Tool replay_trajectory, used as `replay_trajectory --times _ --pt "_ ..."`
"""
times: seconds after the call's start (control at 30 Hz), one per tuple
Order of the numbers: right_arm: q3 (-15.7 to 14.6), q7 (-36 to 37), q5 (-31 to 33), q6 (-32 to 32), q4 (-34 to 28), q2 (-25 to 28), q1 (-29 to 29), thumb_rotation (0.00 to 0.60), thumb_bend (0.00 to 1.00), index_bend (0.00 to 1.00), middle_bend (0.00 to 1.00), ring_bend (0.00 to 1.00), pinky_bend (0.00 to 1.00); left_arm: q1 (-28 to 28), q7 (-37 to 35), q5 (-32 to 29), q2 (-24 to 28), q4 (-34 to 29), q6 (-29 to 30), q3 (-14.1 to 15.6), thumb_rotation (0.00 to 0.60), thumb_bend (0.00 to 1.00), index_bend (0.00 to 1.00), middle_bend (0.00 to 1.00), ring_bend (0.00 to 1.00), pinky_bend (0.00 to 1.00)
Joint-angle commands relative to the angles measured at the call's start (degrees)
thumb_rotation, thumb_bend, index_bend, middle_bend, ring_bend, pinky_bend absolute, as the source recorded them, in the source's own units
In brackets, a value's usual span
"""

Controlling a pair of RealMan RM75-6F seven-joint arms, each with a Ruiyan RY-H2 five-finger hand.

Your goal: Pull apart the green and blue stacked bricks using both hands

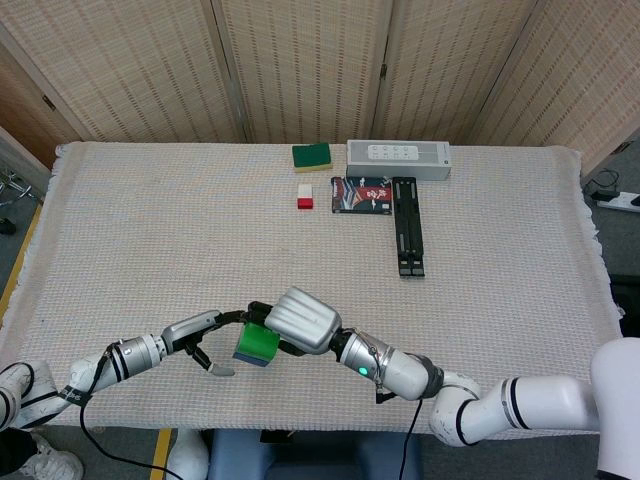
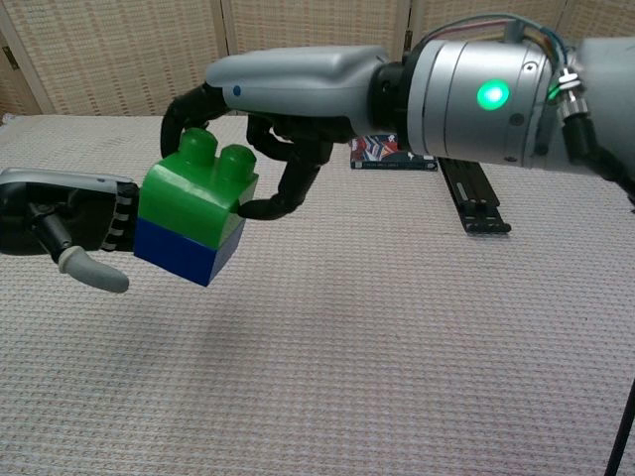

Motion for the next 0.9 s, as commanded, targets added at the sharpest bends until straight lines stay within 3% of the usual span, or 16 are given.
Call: replay_trajectory --times 0.03,0.3,0.53,0.9 --pt "0.0 -0.1 0.2 -0.1 0.2 -0.2 0.1 0.6 0.41 0.95 0.82 0.82 0.95 -0.3 0.1 -0.9 -0.1 -0.2 -0.6 0.2 0.6 0.23 0.22 0.15 0.0 0.03" --pt "-0.2 -0.4 0.2 -0.1 1.0 -1.0 0.4 0.6 0.41 0.95 0.82 0.82 0.95 -0.7 -1.0 -2.0 -0.2 -0.4 -0.3 1.2 0.6 0.23 0.3 0.16 0.0 0.02" --pt "-0.2 -0.4 0.6 -0.2 1.9 -1.9 0.7 0.6 0.41 0.95 0.82 0.82 0.95 -2.1 -5.8 -1.4 0.1 -1.6 -0.1 2.7 0.6 0.22 0.27 0.16 0.0 0.01" --pt "-0.2 -0.2 0.4 0.5 2.6 -2.7 0.6 0.6 0.41 0.95 0.82 0.82 0.95 -1.2 -1.1 -6.2 -1.4 -2.8 -2.0 0.9 0.6 0.23 0.46 0.19 0.0 0.0"
